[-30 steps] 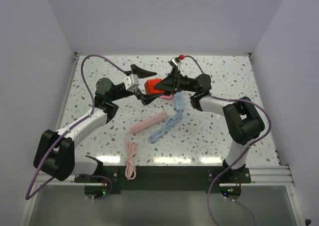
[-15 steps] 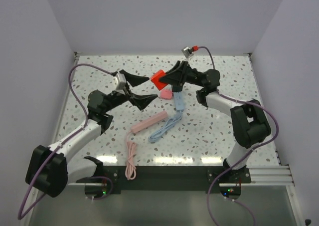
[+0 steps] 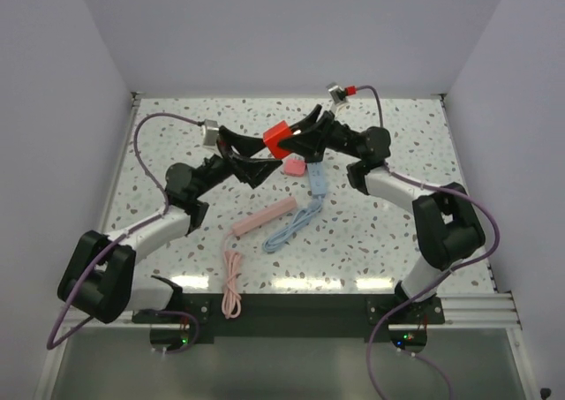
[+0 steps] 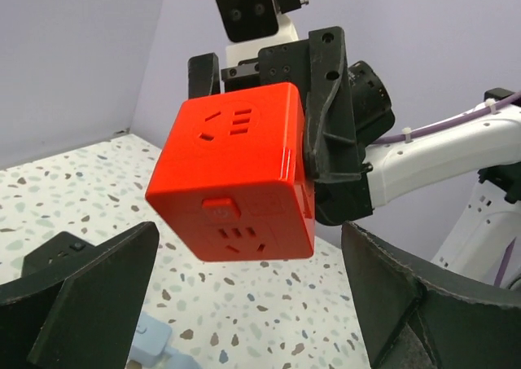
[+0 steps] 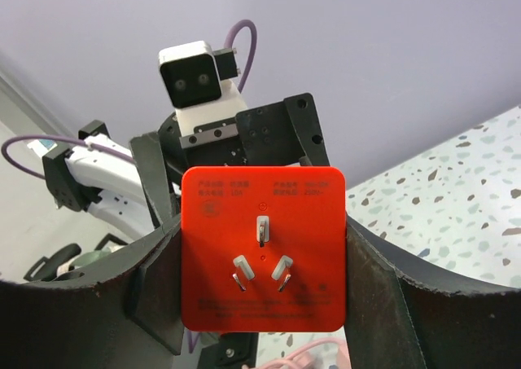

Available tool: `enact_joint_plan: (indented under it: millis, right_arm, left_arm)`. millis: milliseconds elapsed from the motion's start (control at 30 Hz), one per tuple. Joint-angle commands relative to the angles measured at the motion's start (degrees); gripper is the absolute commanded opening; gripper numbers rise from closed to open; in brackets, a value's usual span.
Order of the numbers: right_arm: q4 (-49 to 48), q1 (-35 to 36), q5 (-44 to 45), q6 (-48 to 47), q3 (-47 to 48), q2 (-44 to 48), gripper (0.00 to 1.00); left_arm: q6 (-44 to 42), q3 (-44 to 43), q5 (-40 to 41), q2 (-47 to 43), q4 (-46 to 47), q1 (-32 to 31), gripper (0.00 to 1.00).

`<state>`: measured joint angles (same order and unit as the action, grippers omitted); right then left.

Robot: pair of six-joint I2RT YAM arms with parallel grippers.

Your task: Insert the plug

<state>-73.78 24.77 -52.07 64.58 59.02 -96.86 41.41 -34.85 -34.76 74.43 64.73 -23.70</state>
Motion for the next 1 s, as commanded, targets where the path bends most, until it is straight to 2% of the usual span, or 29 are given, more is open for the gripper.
enact_joint_plan:
  millis: [0, 100, 167, 267, 300, 367, 400, 467, 500, 567, 600, 667, 700, 733, 767, 833, 900, 967]
  right_arm:
    - [-8.0, 0.7, 3.0, -3.5, -0.9, 2.5, 0.00]
    - [-6.0, 1.0, 3.5, -6.0, -1.5, 3.3, 0.00]
    - [-5.2, 1.1, 3.5, -7.4, -2.0, 3.8, 0.00]
    - [-4.1, 1.1, 3.6, -8.5, -2.5, 4.7, 0.00]
    - [-3.5, 1.1, 3.7, -8.8, -2.9, 4.8, 0.00]
    - [-3.0, 1.2, 3.7, -9.3, -3.4, 5.1, 0.00]
    - [-2.6, 1.0, 3.7, -9.5, -3.5, 5.1, 0.00]
    - [-1.8, 1.1, 3.8, -10.1, -3.8, 4.9, 0.00]
    - [-0.9, 1.1, 3.7, -10.4, -4.2, 4.8, 0.00]
    - [0.1, 1.0, 3.4, -11.7, -4.8, 4.4, 0.00]
    - [2.0, 1.1, 3.3, -12.4, -5.6, 4.4, 0.05]
    - [5.5, 0.9, 3.6, -16.8, -7.0, 5.3, 0.21]
    - [9.9, 0.6, 4.8, -18.7, -7.4, 5.9, 0.46]
    - [12.2, 0.4, 5.4, -22.4, -7.8, 6.8, 0.58]
    - [14.5, 0.1, 6.0, -24.0, -7.9, 8.3, 0.75]
    - [21.5, -0.8, 8.2, -28.4, -7.4, 10.1, 0.85]
    - [29.0, -1.5, 9.5, -31.6, -6.4, 12.6, 0.93]
    - [34.9, -1.8, 12.1, -36.4, -4.3, 13.7, 0.94]
  left_arm:
    - [7.5, -2.4, -1.5, 3.3, 11.7, -1.0, 1.00]
    - [9.9, -4.1, -3.0, 5.9, 14.7, -2.0, 1.00]
    - [9.8, -4.9, -3.1, 7.0, 14.7, -2.7, 0.96]
    - [10.2, -5.1, -3.3, 7.7, 15.4, -2.8, 0.74]
    - [10.3, -5.4, -3.5, 8.1, 15.6, -2.9, 0.64]
    - [10.1, -5.8, -3.6, 8.5, 15.4, -3.0, 0.53]
    - [10.1, -5.8, -3.8, 8.5, 15.3, -3.0, 0.42]
    - [9.5, -6.0, -3.6, 8.6, 15.1, -2.9, 0.32]
    - [9.2, -6.2, -3.6, 8.8, 14.9, -2.9, 0.22]
    - [7.9, -7.0, -4.0, 8.8, 13.8, -2.8, 0.13]
    - [7.1, -7.3, -4.3, 8.7, 13.1, -2.6, 0.00]
    - [4.0, -8.4, -5.7, 8.3, 9.8, -2.0, 0.00]
    - [0.0, -8.7, -6.1, 7.9, 5.8, -1.4, 0.00]
    - [-2.4, -8.9, -6.1, 7.6, 2.9, -1.2, 0.00]
    - [-5.2, -9.8, -5.9, 7.0, -0.3, -0.9, 0.00]
    - [-11.8, -10.8, -5.8, 6.7, -8.4, -0.6, 0.00]
    - [-14.2, -10.3, -5.4, 6.3, -10.7, -0.2, 0.00]
    - [-15.6, -9.4, -5.6, 5.9, -10.3, 0.0, 0.00]
